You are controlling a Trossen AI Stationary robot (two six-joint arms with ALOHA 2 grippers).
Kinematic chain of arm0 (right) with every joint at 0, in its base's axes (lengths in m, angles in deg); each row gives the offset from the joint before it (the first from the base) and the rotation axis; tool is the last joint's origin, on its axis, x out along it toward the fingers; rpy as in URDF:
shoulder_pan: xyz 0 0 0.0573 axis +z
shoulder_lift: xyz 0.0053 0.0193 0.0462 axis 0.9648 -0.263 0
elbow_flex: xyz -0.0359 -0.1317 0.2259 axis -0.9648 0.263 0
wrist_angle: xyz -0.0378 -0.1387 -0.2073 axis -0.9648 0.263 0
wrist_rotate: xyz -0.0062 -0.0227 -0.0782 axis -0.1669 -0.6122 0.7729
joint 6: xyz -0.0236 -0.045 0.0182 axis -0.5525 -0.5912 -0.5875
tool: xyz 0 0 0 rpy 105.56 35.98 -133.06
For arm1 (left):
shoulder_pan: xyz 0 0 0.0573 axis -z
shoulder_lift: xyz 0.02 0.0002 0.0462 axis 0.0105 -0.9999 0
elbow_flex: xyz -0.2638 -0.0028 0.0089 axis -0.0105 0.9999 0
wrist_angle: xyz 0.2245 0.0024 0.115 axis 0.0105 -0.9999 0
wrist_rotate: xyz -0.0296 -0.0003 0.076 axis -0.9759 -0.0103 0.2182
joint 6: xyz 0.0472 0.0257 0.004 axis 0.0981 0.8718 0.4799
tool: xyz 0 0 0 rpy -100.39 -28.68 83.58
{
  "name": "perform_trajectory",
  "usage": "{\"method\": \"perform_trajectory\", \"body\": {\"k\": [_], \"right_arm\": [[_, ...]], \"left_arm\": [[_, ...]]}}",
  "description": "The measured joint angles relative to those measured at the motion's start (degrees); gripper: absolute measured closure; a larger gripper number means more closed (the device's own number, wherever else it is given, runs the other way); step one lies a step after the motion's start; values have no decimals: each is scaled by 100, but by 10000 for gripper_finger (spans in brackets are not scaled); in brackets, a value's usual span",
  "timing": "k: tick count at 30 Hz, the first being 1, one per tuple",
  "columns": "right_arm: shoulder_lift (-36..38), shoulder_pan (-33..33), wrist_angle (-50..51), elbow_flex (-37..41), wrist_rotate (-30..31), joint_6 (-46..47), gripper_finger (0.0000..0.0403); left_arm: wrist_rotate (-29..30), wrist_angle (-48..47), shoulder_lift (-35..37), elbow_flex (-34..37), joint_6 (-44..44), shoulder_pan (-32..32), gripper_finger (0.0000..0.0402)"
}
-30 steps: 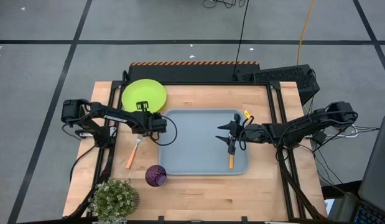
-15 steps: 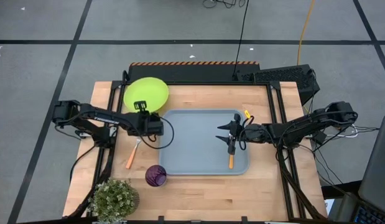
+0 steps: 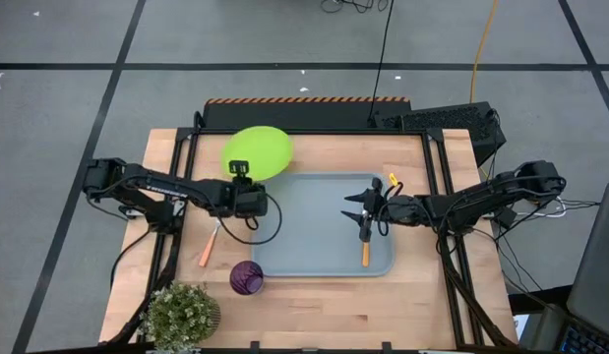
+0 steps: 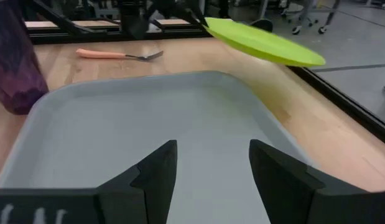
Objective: Pick and place plate/cup/fork/spoon on tray
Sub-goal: Put the green plate on the gray serving tray to the left side of the orange spoon
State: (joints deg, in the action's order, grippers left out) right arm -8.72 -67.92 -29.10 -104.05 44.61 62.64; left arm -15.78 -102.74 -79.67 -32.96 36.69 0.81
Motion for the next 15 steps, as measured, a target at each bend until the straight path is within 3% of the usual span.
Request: {"method": "perform_trajectory", "body": {"k": [4,11,15], "right_arm": [[0,0,48,0,4,29,209],[0,0,61,0,4,31,209],[0,0,65,0,4,31,209]], "left_arm": [[-248,297,0,-216,292,-6,398],[-1186,639,-88,-499,755,13,398],[-1227,629,-303,-567,1013,83,398]]}}
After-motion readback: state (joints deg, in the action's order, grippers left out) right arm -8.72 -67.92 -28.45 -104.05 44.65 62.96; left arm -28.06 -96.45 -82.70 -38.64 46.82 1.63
